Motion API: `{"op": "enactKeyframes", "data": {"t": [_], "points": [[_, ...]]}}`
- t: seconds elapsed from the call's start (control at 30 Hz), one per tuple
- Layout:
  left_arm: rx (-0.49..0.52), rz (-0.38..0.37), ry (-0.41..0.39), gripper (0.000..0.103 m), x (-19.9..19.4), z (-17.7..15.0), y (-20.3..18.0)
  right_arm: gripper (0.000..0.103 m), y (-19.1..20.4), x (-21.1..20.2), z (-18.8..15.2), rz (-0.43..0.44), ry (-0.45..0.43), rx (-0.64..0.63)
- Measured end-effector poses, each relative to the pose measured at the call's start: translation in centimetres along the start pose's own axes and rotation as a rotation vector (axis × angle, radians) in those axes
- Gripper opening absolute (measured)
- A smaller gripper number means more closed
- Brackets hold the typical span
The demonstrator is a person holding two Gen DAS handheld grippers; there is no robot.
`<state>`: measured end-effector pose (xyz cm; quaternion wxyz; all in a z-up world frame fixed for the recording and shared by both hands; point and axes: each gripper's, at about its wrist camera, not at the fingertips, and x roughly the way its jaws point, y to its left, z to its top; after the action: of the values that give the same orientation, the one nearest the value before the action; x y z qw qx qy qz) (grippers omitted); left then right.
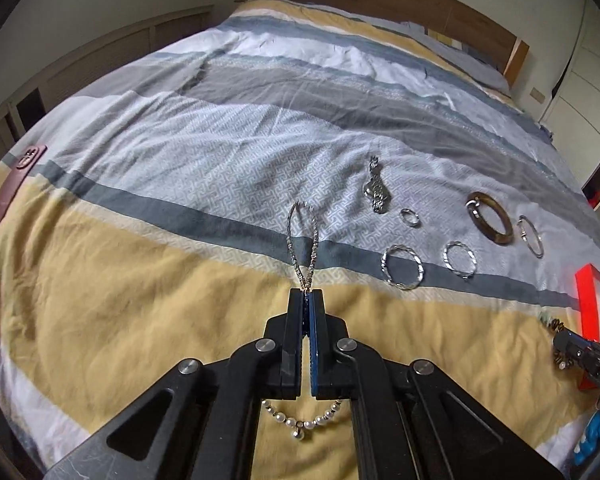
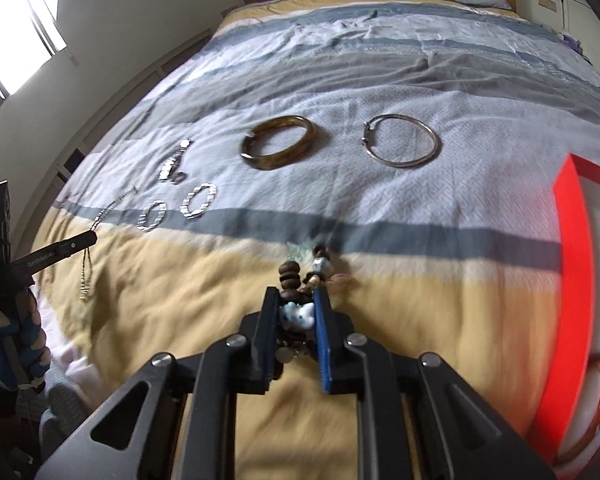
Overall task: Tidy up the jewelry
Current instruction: 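Lift and carry the necklace and beaded bracelet with both tools into the red box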
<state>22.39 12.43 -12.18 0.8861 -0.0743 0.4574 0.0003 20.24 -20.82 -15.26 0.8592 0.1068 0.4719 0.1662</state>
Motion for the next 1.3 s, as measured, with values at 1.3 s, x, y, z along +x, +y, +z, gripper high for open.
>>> {"op": "enactKeyframes", "data": {"t": [1.3], "points": [[0.202,-0.177,-0.323,0.002,-23.4,-3.7,-11.9,0.016,1.3,-26.5,-6.5,-0.041,-0.426,-0.051]]}}
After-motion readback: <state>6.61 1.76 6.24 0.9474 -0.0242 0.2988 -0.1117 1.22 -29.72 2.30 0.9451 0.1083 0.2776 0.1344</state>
